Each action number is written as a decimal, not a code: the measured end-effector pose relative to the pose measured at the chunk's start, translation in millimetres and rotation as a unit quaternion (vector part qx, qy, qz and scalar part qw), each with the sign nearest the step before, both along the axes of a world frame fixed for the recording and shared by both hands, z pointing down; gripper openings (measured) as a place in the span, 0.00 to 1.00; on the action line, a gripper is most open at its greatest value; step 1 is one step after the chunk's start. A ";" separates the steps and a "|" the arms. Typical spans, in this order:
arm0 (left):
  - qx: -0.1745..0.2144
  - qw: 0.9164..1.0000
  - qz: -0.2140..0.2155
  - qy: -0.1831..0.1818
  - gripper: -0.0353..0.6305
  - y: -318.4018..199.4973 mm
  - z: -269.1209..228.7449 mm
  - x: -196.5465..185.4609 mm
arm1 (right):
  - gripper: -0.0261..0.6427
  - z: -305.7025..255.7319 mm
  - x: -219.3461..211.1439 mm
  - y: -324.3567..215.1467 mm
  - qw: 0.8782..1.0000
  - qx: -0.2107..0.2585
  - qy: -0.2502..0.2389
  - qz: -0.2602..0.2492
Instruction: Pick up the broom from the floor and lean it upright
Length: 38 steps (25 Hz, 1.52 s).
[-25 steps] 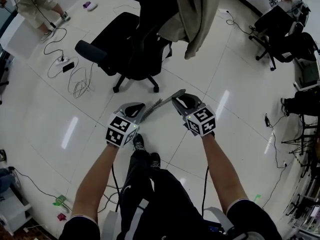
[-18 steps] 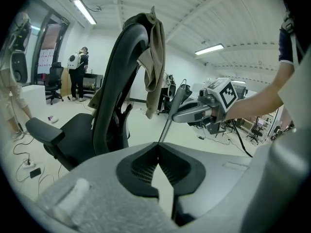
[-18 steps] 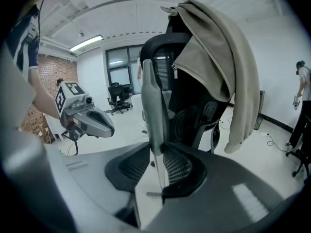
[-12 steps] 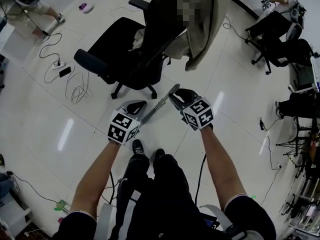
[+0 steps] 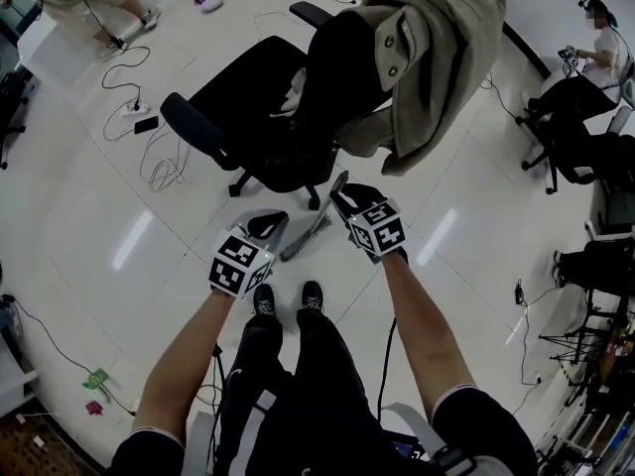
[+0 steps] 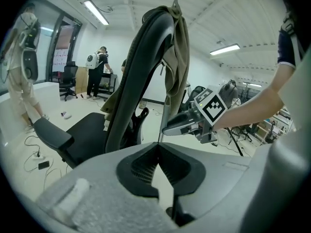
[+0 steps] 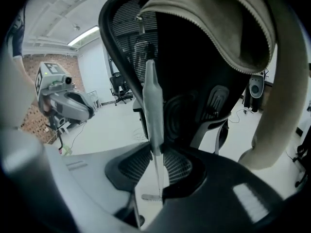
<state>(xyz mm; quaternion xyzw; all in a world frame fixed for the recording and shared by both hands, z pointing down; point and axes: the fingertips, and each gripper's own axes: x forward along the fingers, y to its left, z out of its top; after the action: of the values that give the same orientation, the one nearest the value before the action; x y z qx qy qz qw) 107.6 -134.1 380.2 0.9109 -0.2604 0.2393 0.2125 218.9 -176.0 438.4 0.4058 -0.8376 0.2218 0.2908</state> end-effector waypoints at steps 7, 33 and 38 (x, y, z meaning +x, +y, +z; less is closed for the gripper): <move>-0.008 0.999 -0.040 0.007 0.05 -10.0 9.2 0.4 | 0.17 10.1 4.6 -64.3 1.000 0.023 0.005 0.014; 0.003 0.997 -0.078 0.019 0.05 -35.6 -7.7 -5.9 | 0.30 14.8 13.2 -91.6 0.990 0.025 -0.048 0.129; 0.000 0.997 -0.067 0.030 0.05 -29.7 -17.7 -8.9 | 0.21 -16.2 -2.1 -62.1 0.989 0.042 -0.061 0.124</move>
<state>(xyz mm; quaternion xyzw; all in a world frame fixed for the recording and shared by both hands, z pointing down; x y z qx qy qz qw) 98.7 -163.9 362.5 0.8982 -0.3144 0.1968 0.2360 216.8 -238.2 422.2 0.5043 -0.8055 0.2449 0.1919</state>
